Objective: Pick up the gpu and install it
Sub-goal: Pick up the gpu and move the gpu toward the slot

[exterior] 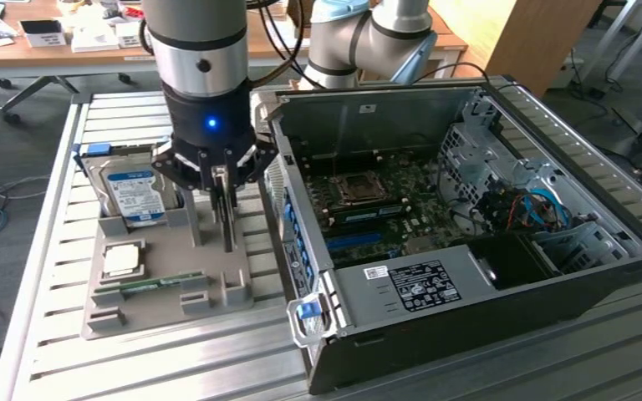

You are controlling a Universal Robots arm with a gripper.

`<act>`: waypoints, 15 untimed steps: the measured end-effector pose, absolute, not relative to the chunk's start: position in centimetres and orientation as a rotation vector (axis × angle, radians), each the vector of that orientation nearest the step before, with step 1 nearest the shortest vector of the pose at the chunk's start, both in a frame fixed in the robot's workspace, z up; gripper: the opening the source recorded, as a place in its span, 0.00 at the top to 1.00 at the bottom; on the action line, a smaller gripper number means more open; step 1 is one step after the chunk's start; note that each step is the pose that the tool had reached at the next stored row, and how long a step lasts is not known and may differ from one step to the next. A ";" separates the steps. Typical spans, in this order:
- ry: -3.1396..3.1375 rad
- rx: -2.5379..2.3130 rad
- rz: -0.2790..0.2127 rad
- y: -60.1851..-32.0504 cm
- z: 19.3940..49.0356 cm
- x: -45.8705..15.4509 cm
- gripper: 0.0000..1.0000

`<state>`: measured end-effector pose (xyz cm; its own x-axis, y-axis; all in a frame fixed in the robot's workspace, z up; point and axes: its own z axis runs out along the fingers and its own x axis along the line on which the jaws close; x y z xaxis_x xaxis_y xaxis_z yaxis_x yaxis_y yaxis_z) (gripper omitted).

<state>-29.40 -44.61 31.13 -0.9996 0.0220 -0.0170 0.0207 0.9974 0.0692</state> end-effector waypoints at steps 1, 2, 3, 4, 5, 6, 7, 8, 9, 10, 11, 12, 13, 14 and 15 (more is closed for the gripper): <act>3.122 0.033 0.108 -44.6 31.4 -29.4 0.73; 3.122 0.033 0.108 -44.6 31.6 -29.4 0.73; 3.122 0.033 0.108 -44.6 31.8 -29.4 0.73; 3.122 0.034 0.108 -44.6 32.0 -29.4 0.73; 3.122 0.033 0.108 -44.6 32.2 -29.4 0.73; 3.122 0.033 0.109 -44.6 32.4 -29.4 0.73; 3.122 0.033 0.109 -44.6 32.6 -29.4 0.73; 3.122 0.033 0.109 -44.6 32.8 -29.4 0.73; 3.122 0.033 0.109 -44.6 33.0 -29.4 0.73; 3.122 0.033 0.109 -44.6 33.2 -29.4 0.73; 3.122 0.033 0.109 -44.6 33.4 -29.4 0.73; 3.122 0.033 0.110 -44.6 33.6 -29.4 0.73; 3.122 0.033 0.110 -44.6 33.9 -29.4 0.73; 3.122 0.033 0.110 -44.6 34.2 -29.4 0.73; 3.122 0.033 0.111 -44.6 34.4 -29.4 0.73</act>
